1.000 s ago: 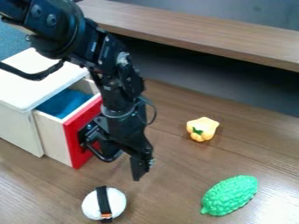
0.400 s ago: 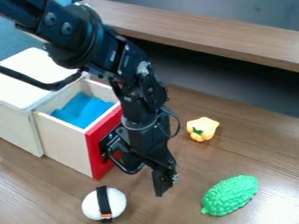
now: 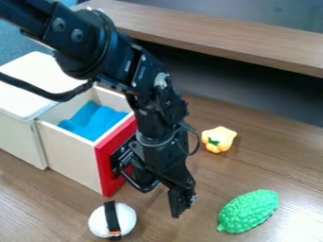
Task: Open the drawer
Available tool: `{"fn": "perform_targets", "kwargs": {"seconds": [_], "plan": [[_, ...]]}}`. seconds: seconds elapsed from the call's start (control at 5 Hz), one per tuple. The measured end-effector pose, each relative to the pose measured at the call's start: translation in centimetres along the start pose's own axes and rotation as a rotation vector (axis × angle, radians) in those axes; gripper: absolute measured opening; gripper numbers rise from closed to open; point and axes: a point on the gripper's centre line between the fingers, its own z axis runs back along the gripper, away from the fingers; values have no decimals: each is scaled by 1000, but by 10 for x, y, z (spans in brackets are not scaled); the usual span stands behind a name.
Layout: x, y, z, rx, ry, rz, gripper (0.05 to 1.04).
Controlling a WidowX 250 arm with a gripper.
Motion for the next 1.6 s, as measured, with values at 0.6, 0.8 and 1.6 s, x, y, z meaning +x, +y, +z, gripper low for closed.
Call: {"fn": "perform_targets", "kwargs": {"seconds": [0.6, 0.8, 1.6], "plan": [[10, 39, 80, 141, -161, 165, 999], [12, 42, 103, 121, -208, 173, 999], [-5, 46, 144, 42, -328, 185, 999]]}}
